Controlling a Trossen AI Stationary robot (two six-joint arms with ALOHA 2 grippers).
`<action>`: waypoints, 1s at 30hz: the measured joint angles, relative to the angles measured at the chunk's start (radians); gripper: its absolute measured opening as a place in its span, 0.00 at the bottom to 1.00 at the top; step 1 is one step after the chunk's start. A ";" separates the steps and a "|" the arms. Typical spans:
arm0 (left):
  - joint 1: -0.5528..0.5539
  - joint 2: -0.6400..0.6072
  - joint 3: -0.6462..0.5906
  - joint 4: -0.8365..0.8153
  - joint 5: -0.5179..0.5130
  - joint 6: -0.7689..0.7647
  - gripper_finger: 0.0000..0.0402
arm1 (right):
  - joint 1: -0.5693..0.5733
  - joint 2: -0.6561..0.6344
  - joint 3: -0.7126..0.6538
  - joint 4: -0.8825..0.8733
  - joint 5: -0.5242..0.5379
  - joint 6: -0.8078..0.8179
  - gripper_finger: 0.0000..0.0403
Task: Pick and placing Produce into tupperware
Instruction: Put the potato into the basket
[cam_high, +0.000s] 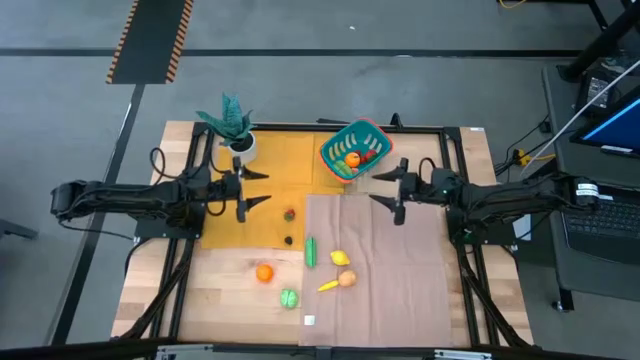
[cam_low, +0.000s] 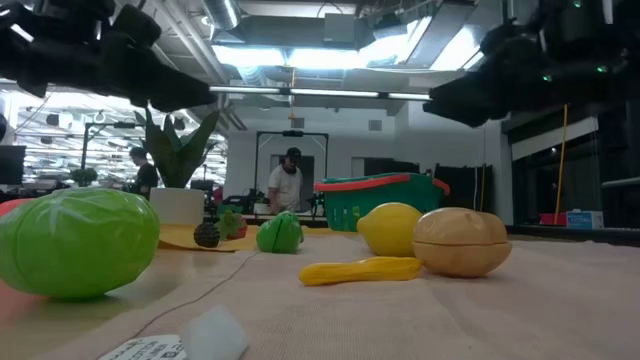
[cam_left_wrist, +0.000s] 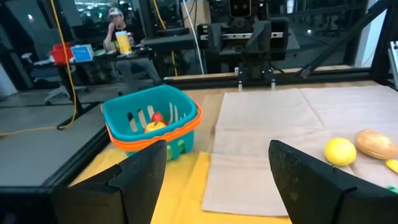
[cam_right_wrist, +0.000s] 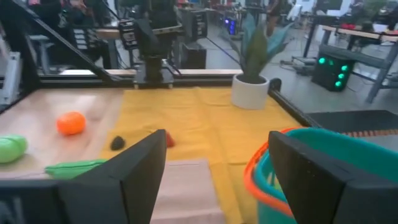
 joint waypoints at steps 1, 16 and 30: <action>-0.009 -0.009 0.000 -0.011 -0.008 -0.001 0.68 | 0.007 -0.004 -0.013 0.013 0.000 0.007 0.70; -0.270 -0.021 0.000 -0.034 -0.245 -0.043 0.68 | 0.221 0.022 0.121 -0.316 -0.024 0.065 0.70; -0.620 0.078 0.000 0.047 -0.540 -0.098 0.68 | 0.514 0.314 0.358 -0.494 0.152 0.213 0.70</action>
